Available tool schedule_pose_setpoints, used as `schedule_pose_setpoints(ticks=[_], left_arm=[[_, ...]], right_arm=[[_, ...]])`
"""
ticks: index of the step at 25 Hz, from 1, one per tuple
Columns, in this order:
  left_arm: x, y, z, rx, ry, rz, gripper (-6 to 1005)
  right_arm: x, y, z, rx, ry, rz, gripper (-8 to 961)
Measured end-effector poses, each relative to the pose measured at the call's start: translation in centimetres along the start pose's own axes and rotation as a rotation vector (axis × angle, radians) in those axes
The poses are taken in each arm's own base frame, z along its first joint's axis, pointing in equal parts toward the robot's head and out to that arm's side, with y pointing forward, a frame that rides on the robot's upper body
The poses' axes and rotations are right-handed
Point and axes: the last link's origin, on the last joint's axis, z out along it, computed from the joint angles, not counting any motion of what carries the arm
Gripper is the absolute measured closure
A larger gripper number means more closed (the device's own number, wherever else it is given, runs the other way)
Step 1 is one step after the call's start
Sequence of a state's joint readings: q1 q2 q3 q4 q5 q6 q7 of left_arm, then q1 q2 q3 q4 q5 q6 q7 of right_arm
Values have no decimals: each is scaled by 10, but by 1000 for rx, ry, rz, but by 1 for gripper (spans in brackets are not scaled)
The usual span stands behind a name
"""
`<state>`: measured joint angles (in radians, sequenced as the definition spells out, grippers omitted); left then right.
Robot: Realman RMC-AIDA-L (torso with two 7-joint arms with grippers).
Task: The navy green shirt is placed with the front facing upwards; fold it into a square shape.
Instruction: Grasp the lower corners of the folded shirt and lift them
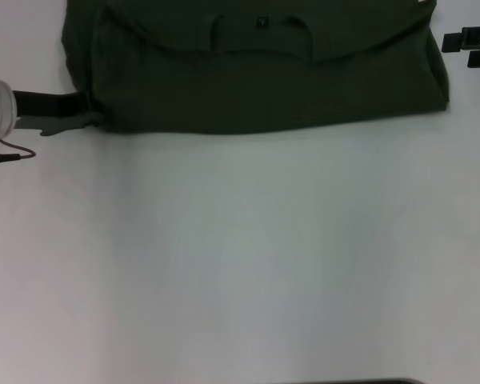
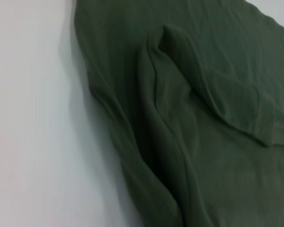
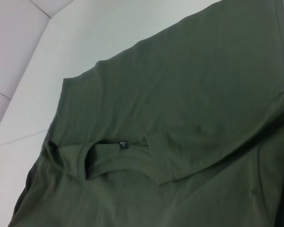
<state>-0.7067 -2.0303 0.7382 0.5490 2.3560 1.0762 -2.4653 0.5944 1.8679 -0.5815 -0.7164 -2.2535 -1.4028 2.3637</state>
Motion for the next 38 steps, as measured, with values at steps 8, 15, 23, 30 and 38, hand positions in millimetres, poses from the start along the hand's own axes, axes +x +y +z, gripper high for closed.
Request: schedule_pose_setpoints(ticks=[8, 15, 23, 30, 38], left_arm=[[-5, -2, -6, 9, -58, 20, 969], [-5, -1, -6, 8, -57, 17, 969], [-3, 2, -5, -1, -56, 18, 969], [-3, 2, -4, -1, -51, 16, 969], [-3, 2, -4, -1, -47, 15, 969]], right_arm=[[-1, -7, -1, 51, 5, -5, 129], [-4, -19, 16, 223, 71, -10, 129], [0, -9, 45, 217, 61, -3, 128], [7, -4, 54, 196, 86, 23, 128], [13, -4, 58, 188, 100, 47, 128]])
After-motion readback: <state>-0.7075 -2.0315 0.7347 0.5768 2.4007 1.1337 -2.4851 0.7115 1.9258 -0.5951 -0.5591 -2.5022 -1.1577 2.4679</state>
